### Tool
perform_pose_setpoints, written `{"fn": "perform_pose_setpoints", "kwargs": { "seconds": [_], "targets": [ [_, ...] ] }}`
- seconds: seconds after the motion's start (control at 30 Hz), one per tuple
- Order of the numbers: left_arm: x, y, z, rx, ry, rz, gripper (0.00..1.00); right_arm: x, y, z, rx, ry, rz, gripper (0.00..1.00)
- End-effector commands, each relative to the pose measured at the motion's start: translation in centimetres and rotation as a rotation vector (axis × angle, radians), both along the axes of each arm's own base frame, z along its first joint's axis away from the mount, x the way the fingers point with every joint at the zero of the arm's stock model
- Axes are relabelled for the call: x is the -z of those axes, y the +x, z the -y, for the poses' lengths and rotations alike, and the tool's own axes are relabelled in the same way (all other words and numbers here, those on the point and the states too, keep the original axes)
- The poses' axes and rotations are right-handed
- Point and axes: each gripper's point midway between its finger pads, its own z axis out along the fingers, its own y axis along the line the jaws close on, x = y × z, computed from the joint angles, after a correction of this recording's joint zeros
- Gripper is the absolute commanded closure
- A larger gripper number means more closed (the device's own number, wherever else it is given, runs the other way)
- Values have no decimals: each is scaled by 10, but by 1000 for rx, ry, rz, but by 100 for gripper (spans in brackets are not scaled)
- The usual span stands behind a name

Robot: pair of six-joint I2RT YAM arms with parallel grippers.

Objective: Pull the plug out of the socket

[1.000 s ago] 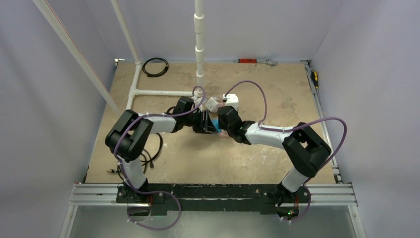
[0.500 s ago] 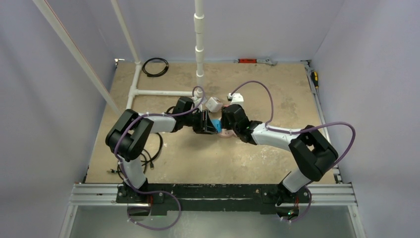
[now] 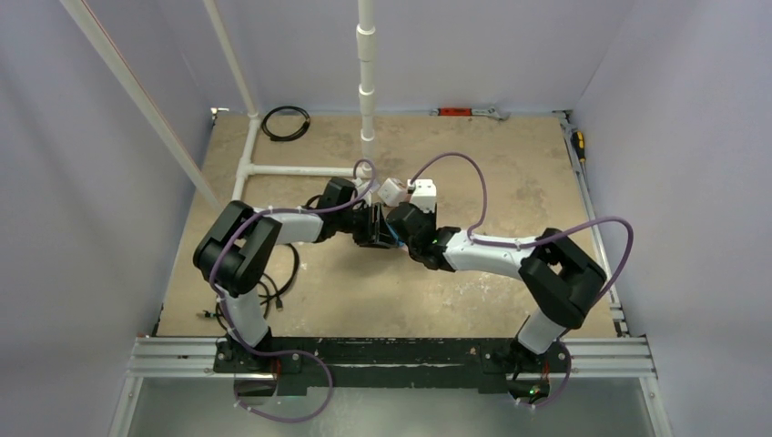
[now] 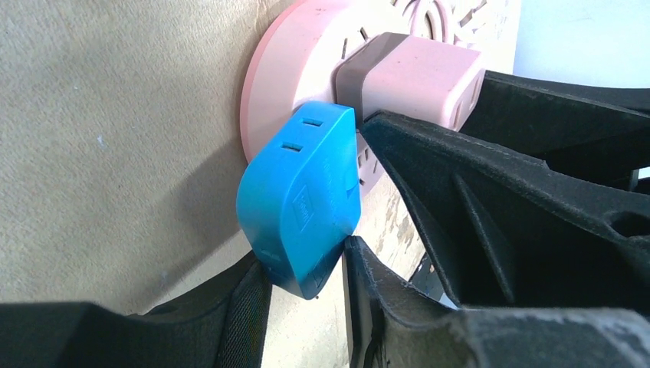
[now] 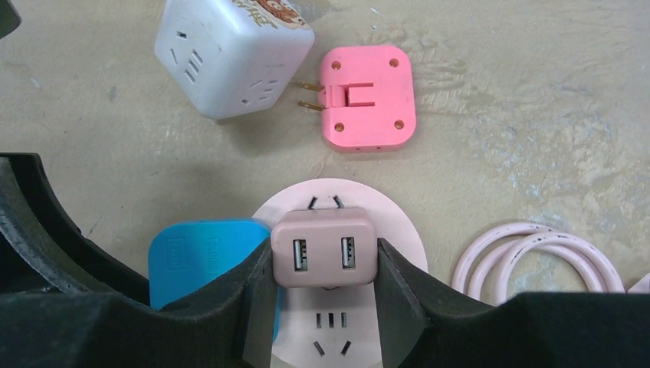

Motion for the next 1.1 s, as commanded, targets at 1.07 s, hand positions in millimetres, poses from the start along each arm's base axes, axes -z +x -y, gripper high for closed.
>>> {"fn": "perform_pose_setpoints", "kwargs": {
  "seconds": [1.07],
  "targets": [
    [24, 17, -22, -58, 179, 70, 77, -23, 6, 22, -92, 98, -20, 100]
  ]
}}
